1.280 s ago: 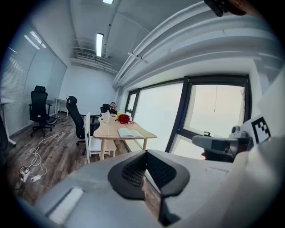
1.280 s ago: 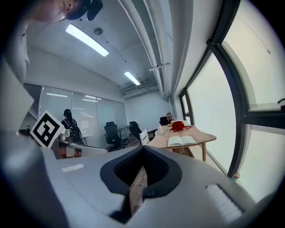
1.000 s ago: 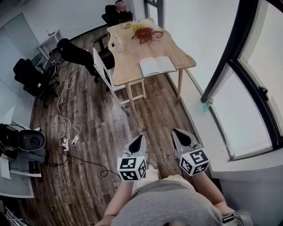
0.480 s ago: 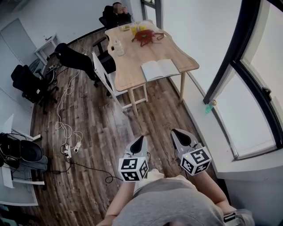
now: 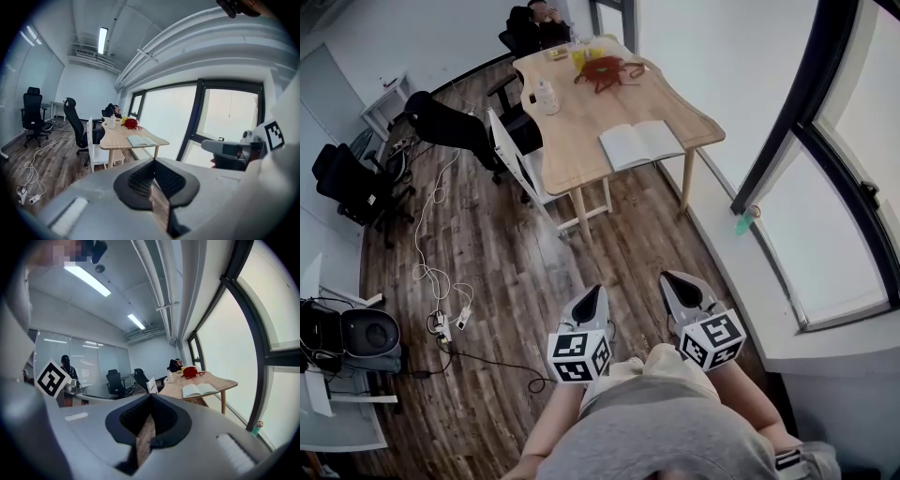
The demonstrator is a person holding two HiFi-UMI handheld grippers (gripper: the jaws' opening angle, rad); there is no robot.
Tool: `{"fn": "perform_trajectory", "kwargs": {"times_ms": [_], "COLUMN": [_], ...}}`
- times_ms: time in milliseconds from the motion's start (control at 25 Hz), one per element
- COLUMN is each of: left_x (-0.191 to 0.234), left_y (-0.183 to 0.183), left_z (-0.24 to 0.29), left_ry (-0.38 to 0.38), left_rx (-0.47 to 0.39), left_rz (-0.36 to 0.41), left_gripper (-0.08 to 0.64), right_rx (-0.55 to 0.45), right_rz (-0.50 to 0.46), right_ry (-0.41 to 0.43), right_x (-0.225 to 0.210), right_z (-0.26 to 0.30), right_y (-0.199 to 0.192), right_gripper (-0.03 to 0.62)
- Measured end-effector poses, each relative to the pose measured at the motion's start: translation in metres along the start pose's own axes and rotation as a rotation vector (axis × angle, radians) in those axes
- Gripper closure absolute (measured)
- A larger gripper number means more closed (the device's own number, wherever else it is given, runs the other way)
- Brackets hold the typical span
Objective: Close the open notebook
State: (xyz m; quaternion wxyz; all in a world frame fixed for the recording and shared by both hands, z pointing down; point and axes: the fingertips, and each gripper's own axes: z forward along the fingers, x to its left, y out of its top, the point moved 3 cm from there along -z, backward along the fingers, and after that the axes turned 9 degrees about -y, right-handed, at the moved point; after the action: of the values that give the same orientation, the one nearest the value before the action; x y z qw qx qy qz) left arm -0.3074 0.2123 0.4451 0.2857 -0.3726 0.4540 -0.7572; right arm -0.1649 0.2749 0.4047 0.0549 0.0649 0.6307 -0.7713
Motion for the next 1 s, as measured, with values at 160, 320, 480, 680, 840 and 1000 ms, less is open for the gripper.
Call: {"fn": "perform_trajectory", "kwargs": {"times_ms": [160,320,480,680,840,1000], "left_x": [0.009,0.020,0.031,0.045,0.053,0.056], "left_y": [0.003,0.008,0.015,0.029,0.049,0.074], "left_z": [0.010,0.024,0.045,0.082,0.123,0.168], "left_ry": [-0.014,-0.012,0.009,0.036,0.055,0.071], "left_rx": [0.013,0.018,0.022,0.022,0.012,-0.006], "left_rz": [0.000,-0.004,-0.009,-0.022,-0.031,-0.034], "left_gripper": [0.555,0.554,0.554,0.554,0.555,0.554], "right_rx": [0.011,0.025,0.041,0.054,0.044,0.043], "right_rz": [-0.006,0.004,0.016,0.007,0.001,-0.013], "right_ry": [0.008,0.015,0.024,0.053,0.073,0.099], "right_x": [0.000,-0.003,-0.018,-0.045,-0.076,-0.114], "right_z": [0.014,0.031,0.056,0.097,0.132,0.166], "right_y": [0.001,-0.003,-0.003,0.008,0.029,0.050], "right_gripper": [0.592,0.592,0.592,0.592,0.592,0.592]}}
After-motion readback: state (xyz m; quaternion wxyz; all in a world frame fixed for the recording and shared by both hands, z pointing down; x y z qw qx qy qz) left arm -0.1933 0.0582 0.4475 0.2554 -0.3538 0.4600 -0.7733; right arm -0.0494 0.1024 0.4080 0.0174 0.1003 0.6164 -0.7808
